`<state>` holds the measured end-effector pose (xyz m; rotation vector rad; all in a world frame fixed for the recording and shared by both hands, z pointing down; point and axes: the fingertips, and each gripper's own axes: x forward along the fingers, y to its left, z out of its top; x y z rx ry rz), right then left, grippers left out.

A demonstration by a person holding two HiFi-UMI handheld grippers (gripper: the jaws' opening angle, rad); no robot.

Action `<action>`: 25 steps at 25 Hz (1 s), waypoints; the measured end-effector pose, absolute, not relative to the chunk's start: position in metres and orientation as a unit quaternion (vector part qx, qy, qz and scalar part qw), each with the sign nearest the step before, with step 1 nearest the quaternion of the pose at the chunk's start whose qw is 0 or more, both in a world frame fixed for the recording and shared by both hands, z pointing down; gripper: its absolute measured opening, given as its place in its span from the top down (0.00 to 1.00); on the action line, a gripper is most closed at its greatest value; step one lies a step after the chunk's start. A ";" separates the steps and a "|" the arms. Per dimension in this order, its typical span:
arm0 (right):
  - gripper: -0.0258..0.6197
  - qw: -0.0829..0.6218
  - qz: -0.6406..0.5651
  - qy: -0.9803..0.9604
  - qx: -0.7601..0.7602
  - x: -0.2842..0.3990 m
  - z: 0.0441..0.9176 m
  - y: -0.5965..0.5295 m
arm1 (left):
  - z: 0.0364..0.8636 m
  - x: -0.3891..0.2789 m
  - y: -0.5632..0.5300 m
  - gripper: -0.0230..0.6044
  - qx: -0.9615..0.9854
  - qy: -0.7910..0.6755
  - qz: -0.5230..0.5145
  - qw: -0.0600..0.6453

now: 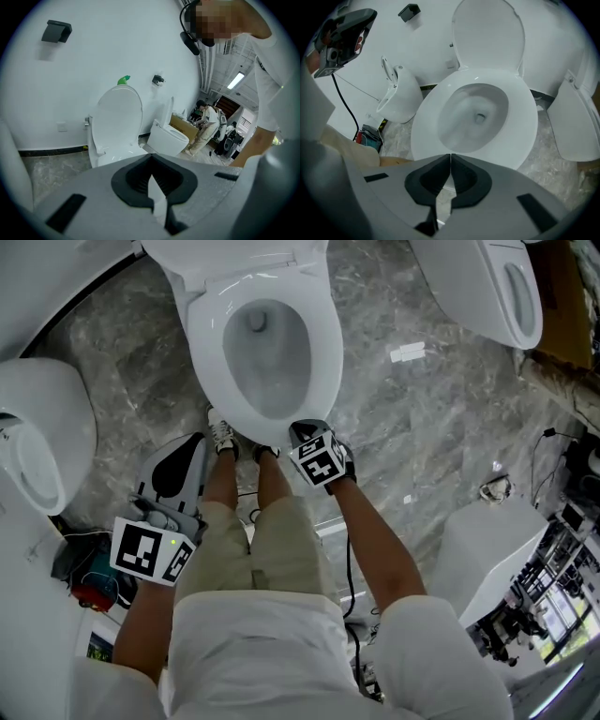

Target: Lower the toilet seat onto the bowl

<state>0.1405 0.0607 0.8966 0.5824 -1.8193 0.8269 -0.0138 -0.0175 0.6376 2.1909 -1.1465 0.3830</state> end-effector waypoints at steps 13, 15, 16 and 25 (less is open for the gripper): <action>0.96 0.526 0.327 -0.749 0.234 0.141 0.932 0.064 | 0.669 -0.005 -0.008 0.97 0.817 -0.440 0.160 0.337; 0.96 0.530 0.325 -0.749 0.229 0.141 0.937 0.064 | 0.673 -0.005 -0.006 0.97 0.814 -0.443 0.161 0.339; 0.96 0.532 0.323 -0.750 0.225 0.141 0.939 0.064 | 0.673 -0.005 -0.006 0.97 0.813 -0.445 0.162 0.340; 0.96 0.555 0.292 -0.747 0.222 0.142 0.954 0.067 | 0.666 -0.017 -0.001 0.97 0.800 -0.470 0.163 0.336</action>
